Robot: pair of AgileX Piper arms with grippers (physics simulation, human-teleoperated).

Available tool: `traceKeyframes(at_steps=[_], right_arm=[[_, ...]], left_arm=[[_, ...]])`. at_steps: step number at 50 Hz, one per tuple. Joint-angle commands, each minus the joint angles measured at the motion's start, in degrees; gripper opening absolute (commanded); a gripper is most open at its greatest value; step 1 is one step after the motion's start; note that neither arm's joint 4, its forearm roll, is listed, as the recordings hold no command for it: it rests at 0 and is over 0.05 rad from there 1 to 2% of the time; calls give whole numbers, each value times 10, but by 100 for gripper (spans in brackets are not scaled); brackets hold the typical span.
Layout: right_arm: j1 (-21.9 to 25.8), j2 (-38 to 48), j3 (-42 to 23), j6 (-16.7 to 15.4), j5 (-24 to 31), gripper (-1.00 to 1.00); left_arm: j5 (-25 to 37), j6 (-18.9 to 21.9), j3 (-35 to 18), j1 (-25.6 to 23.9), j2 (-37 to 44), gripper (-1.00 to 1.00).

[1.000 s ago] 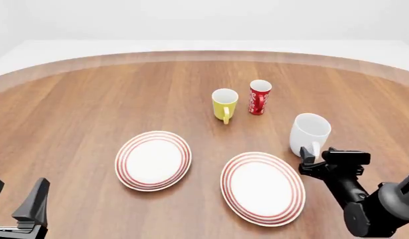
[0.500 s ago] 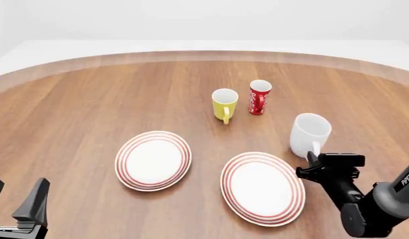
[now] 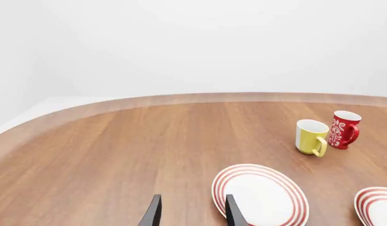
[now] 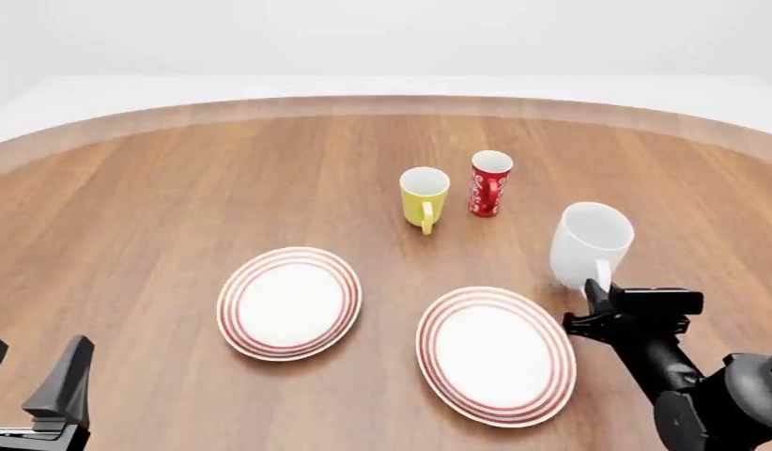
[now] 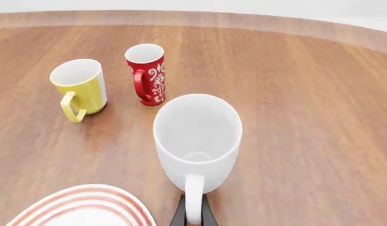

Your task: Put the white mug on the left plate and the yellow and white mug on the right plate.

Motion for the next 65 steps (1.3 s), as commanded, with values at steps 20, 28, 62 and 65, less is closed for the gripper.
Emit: traceKeyframes(at_steps=[20, 28, 62, 65], right_arm=[[85, -223, 45, -24, 104, -100], [113, -245, 30, -26, 133, -100], [230, -215, -58, -57, 187, -100], [238, -209, -66, -60, 190, -100]], left_arm=[[0, 0, 0, 0, 0, 100], [0, 0, 0, 0, 0, 100], [0, 0, 0, 0, 0, 100], [0, 0, 0, 0, 0, 100]])
